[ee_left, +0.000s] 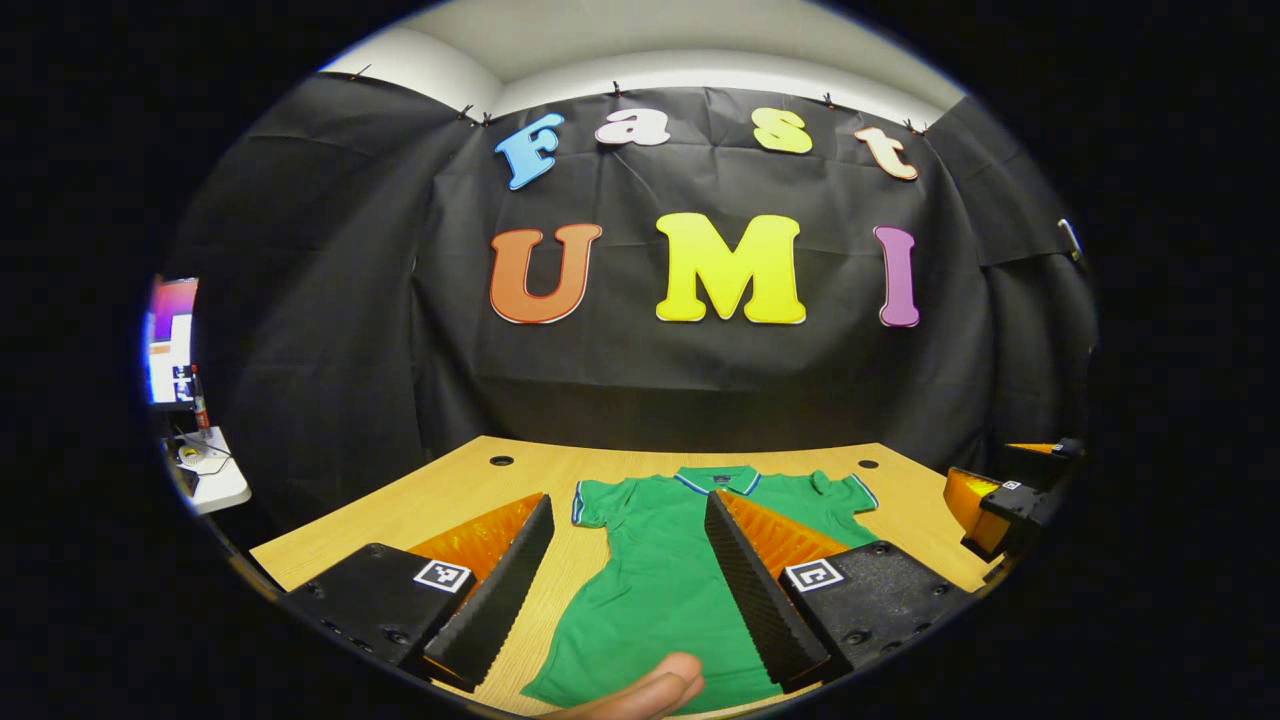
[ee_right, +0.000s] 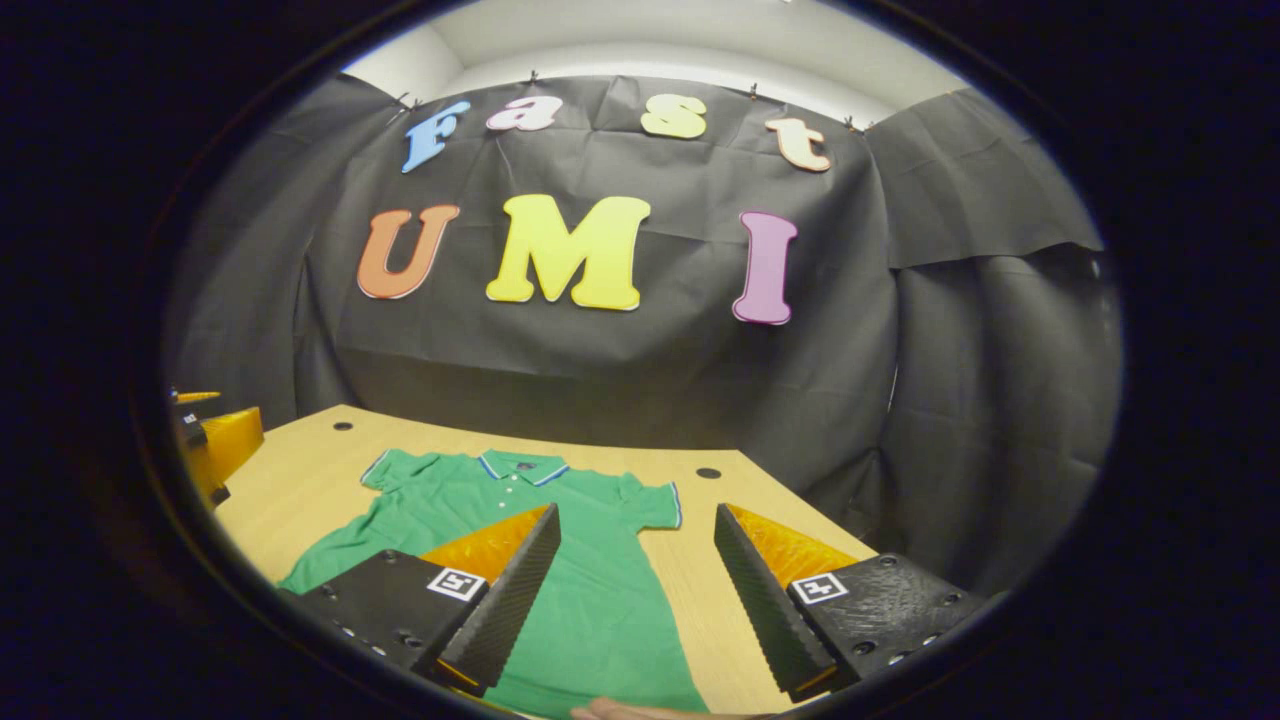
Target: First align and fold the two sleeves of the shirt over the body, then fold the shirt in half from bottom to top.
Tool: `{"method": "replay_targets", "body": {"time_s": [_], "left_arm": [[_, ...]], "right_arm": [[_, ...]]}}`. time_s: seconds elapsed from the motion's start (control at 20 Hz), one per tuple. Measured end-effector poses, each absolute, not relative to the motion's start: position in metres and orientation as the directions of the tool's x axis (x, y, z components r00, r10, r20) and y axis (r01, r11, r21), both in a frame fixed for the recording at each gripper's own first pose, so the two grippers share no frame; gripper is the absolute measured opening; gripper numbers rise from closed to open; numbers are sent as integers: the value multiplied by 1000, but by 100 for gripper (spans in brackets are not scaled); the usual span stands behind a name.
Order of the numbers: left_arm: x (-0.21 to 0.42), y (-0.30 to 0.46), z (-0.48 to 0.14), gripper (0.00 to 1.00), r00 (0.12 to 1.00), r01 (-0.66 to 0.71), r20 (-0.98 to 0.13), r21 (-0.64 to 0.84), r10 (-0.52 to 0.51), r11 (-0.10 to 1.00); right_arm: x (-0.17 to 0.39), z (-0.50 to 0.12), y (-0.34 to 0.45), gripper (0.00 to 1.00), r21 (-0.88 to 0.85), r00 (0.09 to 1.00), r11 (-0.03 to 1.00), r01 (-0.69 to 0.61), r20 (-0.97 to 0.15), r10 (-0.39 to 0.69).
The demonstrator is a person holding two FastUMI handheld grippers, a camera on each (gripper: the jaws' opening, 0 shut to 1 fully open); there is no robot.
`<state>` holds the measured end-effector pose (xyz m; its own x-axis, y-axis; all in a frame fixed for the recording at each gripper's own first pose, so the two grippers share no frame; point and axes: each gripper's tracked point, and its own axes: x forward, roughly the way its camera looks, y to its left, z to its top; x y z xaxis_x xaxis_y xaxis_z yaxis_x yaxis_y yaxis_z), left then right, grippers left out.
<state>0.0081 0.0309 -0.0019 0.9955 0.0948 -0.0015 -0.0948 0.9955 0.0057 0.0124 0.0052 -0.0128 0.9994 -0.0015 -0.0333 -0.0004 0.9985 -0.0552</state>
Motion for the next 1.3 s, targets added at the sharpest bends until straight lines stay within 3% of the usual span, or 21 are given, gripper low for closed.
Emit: {"method": "replay_targets", "body": {"time_s": [0.3, 0.5, 0.8, 1.0, 1.2, 1.3], "left_arm": [[13, 30, -8, 98, 996, -91, -21, -11, 90, 996], [15, 33, -10, 98, 995, -92, -30, -11, 92, 996], [18, 37, -13, 98, 996, -80, -39, -36, 79, 996], [30, 33, -21, 98, 996, -78, -47, -73, 74, 994], [35, 34, -36, 99, 991, -105, -81, -31, 102, 994], [38, 29, -38, 99, 992, -96, -80, -28, 94, 995]], "right_arm": [[34, -10, 8, 95, -69, 998, 998, -5, -59, 0], [85, 6, -3, 93, -107, 996, 994, 23, -82, -32], [204, -3, -34, 97, -100, 967, 995, 21, -250, -45], [283, -44, -59, 95, -7, 915, 998, 65, -398, -62], [326, -106, -64, 95, 92, 823, 994, 58, -568, 5], [341, -124, -77, 95, 33, 807, 998, 51, -590, -22]]}}
